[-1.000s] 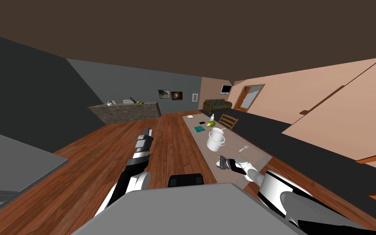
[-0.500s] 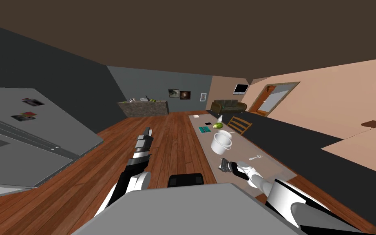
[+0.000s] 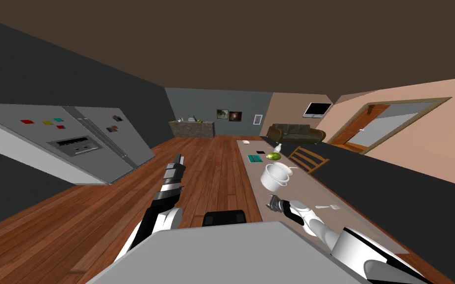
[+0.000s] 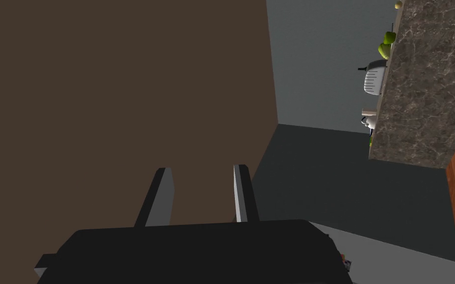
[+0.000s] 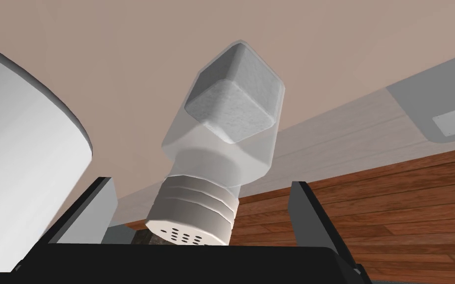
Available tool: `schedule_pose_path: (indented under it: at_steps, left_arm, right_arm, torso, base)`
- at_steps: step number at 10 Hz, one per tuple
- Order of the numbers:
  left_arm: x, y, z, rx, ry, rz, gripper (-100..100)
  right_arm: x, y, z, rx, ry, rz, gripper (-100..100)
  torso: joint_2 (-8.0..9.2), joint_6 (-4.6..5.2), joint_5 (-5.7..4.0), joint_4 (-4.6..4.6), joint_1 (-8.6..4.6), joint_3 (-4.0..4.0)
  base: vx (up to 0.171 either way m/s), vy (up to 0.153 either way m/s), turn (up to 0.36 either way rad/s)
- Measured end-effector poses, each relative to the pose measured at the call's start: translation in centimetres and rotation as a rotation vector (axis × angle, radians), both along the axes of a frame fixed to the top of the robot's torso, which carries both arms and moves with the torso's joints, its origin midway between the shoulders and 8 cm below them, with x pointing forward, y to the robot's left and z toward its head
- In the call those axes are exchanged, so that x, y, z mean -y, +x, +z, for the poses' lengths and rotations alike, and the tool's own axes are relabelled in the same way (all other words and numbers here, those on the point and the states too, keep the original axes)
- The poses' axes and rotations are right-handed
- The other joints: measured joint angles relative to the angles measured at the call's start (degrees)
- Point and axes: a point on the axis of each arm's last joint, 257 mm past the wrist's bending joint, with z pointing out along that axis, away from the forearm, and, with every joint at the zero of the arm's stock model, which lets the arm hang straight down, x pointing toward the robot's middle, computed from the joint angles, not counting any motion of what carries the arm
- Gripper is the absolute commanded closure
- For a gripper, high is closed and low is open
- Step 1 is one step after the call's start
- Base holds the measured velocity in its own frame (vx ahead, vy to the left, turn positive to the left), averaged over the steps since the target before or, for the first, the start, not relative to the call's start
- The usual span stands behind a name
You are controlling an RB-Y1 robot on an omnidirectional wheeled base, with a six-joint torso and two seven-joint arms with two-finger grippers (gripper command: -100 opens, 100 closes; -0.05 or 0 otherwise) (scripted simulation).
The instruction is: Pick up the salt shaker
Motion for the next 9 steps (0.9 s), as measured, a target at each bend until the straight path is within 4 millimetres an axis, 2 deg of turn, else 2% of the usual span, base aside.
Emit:
schedule_pose_path:
  at_steps: [5,7,8,9]
  left_arm:
    - [0.0,0.0,0.0,0.0,0.0,0.0,0]
    - [0.0,0.0,0.0,0.0,0.0,0.0,0]
    - [0.0,0.0,0.0,-0.001,0.0,0.0,0]
    - [0.0,0.0,0.0,-0.001,0.0,0.0,0]
  right_arm:
    - [3.4,-2.5,-0.3,0.008,-0.006,-0.212,-100]
    - [4.3,-3.4,-0.2,0.013,-0.014,-0.265,-100]
    - [4.4,-3.4,-0.2,0.014,-0.014,-0.27,100]
    - [4.4,-3.4,-0.2,0.014,-0.014,-0.27,100]
  torso:
    - [0.07,0.07,-0.06,0.0,-0.22,0.04]
    - [-0.08,0.09,-0.05,-0.03,-0.15,-0.05]
    - [-0.27,0.12,-0.04,-0.07,-0.16,-0.16]
    - [-0.38,0.11,-0.04,-0.1,-0.15,-0.22]
  base:
    - [-0.13,-0.041,0.381]
    - [-0.057,-0.002,0.135]
    - [-0.007,0.0,-0.006]
    - [0.001,-0.006,0.007]
